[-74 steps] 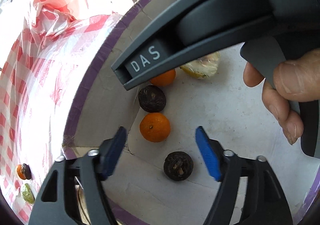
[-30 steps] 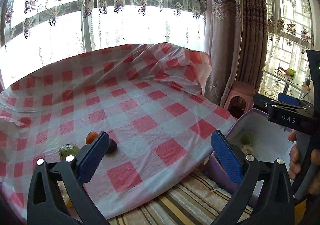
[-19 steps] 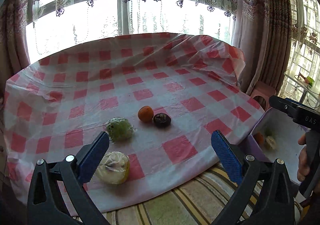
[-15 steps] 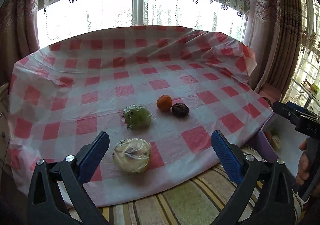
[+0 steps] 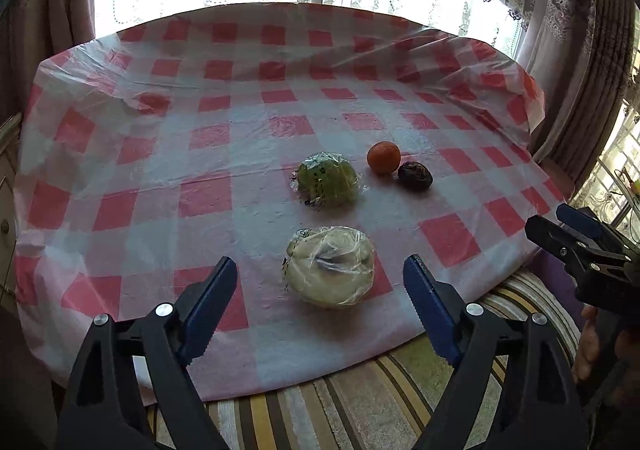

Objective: Organize fruits
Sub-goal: 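Move both tools back over the tablecloth toward the remaining fruit, then grasp the bagged apple half with the left tool while the right tool grasps a dark fruit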

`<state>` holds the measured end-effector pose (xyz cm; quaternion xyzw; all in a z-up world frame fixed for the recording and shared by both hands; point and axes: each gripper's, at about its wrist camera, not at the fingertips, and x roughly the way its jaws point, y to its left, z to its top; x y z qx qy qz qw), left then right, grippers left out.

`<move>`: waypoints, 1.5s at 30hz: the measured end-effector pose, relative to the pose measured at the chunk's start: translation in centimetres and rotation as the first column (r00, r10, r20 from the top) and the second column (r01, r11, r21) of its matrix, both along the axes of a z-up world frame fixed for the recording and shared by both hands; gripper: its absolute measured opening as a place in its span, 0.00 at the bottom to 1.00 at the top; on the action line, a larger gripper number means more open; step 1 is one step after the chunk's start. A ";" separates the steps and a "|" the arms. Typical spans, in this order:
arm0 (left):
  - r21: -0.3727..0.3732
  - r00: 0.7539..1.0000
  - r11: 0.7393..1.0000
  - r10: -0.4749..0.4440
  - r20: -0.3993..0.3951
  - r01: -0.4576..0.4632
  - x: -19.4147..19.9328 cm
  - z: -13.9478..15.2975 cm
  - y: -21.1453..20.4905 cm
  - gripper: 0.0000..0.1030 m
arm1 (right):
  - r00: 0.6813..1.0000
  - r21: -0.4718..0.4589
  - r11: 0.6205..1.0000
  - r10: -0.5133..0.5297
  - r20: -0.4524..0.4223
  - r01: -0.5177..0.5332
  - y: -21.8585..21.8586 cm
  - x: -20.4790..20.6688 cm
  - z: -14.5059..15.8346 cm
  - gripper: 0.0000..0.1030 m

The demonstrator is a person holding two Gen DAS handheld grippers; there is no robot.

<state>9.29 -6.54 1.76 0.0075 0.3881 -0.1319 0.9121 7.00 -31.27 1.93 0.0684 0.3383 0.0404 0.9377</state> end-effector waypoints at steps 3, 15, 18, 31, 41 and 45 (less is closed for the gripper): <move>0.009 1.000 1.000 -0.018 -0.018 0.018 0.4 -0.4 -0.3 0.79 | 1.000 -0.005 1.000 0.007 -0.013 -0.007 0.2 0.7 -0.4 0.98; 0.018 0.988 0.998 -0.055 -0.147 0.058 3.2 -3.2 -0.8 0.79 | 0.994 -0.034 0.998 0.058 -0.091 -0.061 1.8 4.1 -1.7 0.95; 0.014 0.985 0.998 -0.063 -0.158 0.066 3.7 -3.6 -0.8 0.79 | 0.992 -0.033 0.997 0.069 -0.105 -0.073 2.2 5.2 -2.1 0.95; -0.027 0.978 0.994 -0.113 -0.177 0.110 4.9 -4.4 -1.0 0.59 | 0.987 -0.029 0.997 0.066 -0.148 -0.071 3.6 10.5 -3.6 0.87; -0.052 0.988 0.998 -0.039 -0.147 0.031 5.5 -4.5 0.4 0.58 | 0.979 -0.037 0.997 0.064 -0.192 -0.072 4.7 13.8 -5.1 0.70; -0.025 0.992 1.000 -0.020 -0.122 0.017 5.2 -4.5 0.3 0.58 | 0.980 -0.050 0.996 0.068 -0.186 -0.079 5.3 14.4 -5.2 0.66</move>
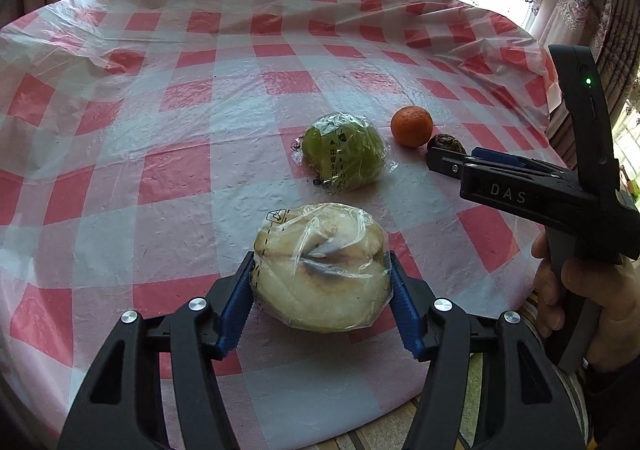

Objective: Organize fruits
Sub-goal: 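Grasp the bagged apple half with the left tool while the right tool grasps a dark fruit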

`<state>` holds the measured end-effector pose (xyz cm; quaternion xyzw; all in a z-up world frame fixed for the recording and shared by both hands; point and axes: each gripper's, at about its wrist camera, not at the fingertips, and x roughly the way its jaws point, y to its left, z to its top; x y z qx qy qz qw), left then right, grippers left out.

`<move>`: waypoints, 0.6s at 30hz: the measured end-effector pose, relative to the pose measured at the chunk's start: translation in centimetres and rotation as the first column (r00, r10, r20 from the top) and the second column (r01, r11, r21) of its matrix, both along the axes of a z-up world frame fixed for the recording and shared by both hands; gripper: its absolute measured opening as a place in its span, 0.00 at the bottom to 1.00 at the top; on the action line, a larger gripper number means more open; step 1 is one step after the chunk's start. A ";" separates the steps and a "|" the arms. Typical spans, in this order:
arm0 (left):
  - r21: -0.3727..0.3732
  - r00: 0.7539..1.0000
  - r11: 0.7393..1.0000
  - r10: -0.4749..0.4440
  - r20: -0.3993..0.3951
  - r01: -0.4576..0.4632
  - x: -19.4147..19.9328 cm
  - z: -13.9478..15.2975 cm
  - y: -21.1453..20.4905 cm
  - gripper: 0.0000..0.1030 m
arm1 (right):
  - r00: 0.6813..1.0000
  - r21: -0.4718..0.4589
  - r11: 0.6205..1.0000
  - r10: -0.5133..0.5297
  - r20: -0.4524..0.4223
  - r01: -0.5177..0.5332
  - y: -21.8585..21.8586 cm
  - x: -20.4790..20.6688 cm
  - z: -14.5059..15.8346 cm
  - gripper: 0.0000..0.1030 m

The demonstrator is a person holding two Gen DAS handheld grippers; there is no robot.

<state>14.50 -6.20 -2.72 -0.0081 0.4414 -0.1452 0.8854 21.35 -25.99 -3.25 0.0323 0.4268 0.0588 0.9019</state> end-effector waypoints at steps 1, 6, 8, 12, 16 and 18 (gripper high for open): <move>0.002 1.000 1.000 0.008 0.006 -0.008 0.0 0.0 0.1 0.58 | 1.000 -0.001 1.000 0.000 -0.001 0.000 0.1 0.1 0.0 0.64; -0.011 0.998 0.999 0.052 0.031 -0.052 -0.1 0.3 1.0 0.58 | 1.000 -0.007 1.000 -0.004 0.005 0.004 0.3 0.4 -0.1 0.59; -0.014 0.997 0.998 0.067 0.034 -0.066 0.0 0.3 1.2 0.58 | 1.000 -0.016 1.000 -0.002 0.007 0.002 0.5 0.4 -0.1 0.55; -0.023 0.995 0.996 0.088 0.035 -0.088 0.0 0.2 1.6 0.58 | 1.000 -0.016 1.000 -0.018 0.011 0.018 0.2 0.3 -0.2 0.42; -0.030 0.995 0.995 0.098 0.028 -0.097 0.0 -0.1 1.9 0.58 | 1.000 -0.007 1.000 -0.018 0.016 0.018 0.0 -0.1 -0.2 0.39; -0.031 0.995 0.995 0.100 0.027 -0.099 -0.1 -0.2 1.9 0.58 | 1.000 -0.011 1.000 -0.016 0.020 0.016 0.1 -0.3 -0.2 0.38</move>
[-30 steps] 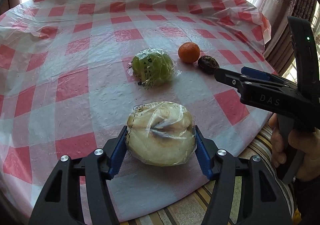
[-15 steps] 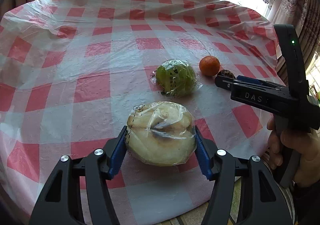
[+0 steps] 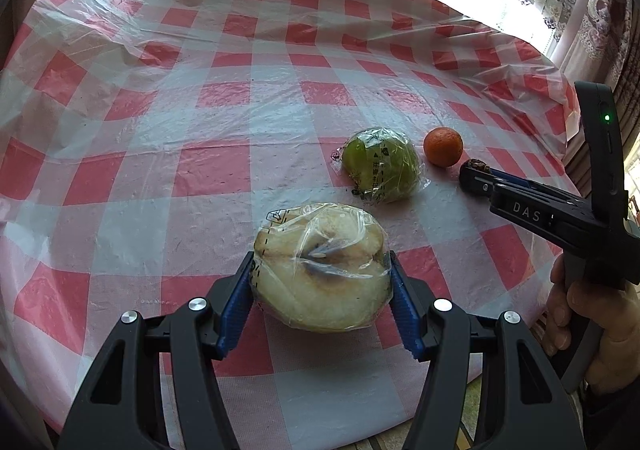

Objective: Organize fruits
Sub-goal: 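Grasp the bagged apple half with the left tool while the right tool grasps a dark fruit, then carry the bagged apple half and dark fruit into the white box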

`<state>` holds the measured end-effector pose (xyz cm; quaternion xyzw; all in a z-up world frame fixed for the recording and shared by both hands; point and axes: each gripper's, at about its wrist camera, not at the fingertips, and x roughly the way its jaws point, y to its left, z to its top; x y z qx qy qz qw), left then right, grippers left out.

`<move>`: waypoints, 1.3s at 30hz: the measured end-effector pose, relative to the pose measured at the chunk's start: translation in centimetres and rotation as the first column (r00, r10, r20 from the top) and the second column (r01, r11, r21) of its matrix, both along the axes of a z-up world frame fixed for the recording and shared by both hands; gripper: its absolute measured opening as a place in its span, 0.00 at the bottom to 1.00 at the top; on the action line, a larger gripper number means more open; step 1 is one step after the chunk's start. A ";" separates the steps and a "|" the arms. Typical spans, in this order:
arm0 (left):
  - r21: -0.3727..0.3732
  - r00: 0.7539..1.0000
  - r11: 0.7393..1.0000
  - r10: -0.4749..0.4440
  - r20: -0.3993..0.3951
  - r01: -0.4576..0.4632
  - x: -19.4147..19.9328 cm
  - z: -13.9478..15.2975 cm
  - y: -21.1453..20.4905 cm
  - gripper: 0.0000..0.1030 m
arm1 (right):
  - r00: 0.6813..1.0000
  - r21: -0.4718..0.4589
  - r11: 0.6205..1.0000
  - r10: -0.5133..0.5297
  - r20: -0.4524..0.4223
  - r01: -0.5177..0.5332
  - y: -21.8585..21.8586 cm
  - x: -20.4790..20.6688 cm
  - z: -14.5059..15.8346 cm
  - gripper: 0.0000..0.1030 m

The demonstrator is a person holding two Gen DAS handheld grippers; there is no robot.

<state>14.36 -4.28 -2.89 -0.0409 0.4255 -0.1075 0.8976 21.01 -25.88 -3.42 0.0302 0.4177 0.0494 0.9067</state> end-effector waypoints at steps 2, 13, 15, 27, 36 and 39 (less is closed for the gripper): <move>0.002 1.000 1.000 0.002 0.001 -0.002 -0.1 0.0 0.0 0.58 | 1.000 -0.001 1.000 0.004 0.000 -0.004 0.0 -0.3 0.0 0.38; 0.020 1.000 1.000 0.017 0.018 -0.017 -0.9 0.2 -0.1 0.58 | 1.000 0.011 1.000 0.017 -0.006 -0.016 -0.4 -2.5 0.4 0.37; 0.027 1.000 0.999 0.021 0.024 -0.021 -1.0 0.3 -0.1 0.58 | 1.000 0.013 1.000 0.019 -0.004 -0.019 -0.5 -3.1 0.5 0.37; 0.083 0.996 0.995 0.041 0.077 -0.047 -2.5 1.4 -0.5 0.58 | 1.000 0.043 0.999 0.023 0.020 -0.023 -1.3 -6.8 1.8 0.37; 0.133 0.993 0.990 0.025 0.116 -0.040 -3.7 2.8 -1.7 0.58 | 0.999 0.070 0.997 0.017 0.029 -0.019 -2.4 -9.3 2.3 0.37; 0.143 0.992 0.989 0.017 0.126 -0.035 -4.0 3.3 -2.2 0.58 | 0.999 0.078 0.997 0.015 0.032 -0.017 -2.8 -10.0 2.5 0.37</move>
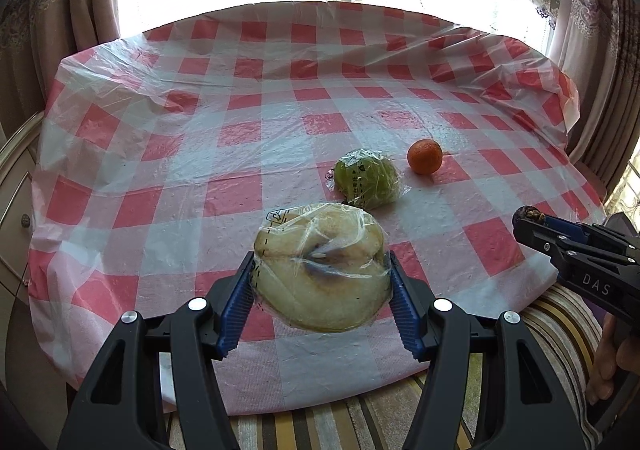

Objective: Organize fruits
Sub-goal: 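Carry the bagged apple half and dark fruit into the white box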

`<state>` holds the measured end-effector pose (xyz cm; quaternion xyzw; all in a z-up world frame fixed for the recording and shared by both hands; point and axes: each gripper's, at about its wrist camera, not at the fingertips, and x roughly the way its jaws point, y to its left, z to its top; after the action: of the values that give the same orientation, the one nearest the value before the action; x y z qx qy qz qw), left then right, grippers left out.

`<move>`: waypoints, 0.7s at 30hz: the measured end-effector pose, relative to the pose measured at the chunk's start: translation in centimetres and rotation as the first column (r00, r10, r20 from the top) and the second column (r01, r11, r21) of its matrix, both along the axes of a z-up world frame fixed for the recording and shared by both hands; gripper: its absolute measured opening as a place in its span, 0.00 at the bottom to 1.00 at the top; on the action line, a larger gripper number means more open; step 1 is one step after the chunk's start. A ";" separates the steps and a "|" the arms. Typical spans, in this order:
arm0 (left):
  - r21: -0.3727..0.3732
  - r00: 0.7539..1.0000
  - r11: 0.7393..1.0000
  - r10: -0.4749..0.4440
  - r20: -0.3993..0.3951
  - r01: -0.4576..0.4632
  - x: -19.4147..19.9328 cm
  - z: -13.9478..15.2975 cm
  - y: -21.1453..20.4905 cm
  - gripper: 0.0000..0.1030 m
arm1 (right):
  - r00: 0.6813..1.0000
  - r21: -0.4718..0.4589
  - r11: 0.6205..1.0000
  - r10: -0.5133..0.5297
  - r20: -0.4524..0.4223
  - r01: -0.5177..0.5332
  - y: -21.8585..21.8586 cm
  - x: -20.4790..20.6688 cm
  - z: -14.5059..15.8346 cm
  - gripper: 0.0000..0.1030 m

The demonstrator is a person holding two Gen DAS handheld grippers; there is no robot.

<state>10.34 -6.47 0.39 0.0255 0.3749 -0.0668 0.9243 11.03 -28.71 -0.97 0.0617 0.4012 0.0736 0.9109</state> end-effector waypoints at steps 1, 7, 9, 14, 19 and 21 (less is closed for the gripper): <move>0.002 1.000 1.000 -0.002 0.003 0.002 -0.1 0.1 -0.1 0.58 | 1.000 0.003 1.000 -0.001 0.001 0.001 -0.1 -0.2 0.1 0.37; 0.009 1.000 1.000 -0.018 0.012 0.018 -0.6 1.0 -1.0 0.58 | 1.000 0.019 1.000 -0.008 0.011 0.008 -1.0 -1.3 0.5 0.37; 0.015 1.000 1.000 -0.023 0.015 0.023 -0.8 1.2 -1.3 0.58 | 1.000 0.023 1.000 -0.011 0.012 0.010 -1.3 -1.7 0.5 0.37; 0.027 0.999 0.999 -0.040 0.019 0.040 -1.0 1.6 -2.1 0.58 | 1.000 0.038 0.999 -0.016 0.013 0.016 -2.1 -2.5 0.6 0.37; 0.046 0.996 0.996 -0.084 0.026 0.083 -1.3 2.2 -3.7 0.58 | 1.000 0.054 0.998 -0.023 0.020 0.022 -2.9 -3.2 1.1 0.37; 0.048 0.994 0.994 -0.102 0.028 0.101 -1.3 2.4 -4.4 0.58 | 0.999 0.058 0.998 -0.026 0.026 0.025 -3.3 -3.5 1.4 0.37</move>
<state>9.02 -10.91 2.83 0.0670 0.3607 -0.1046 0.9244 7.50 -32.03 0.46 0.0921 0.3860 0.0743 0.9149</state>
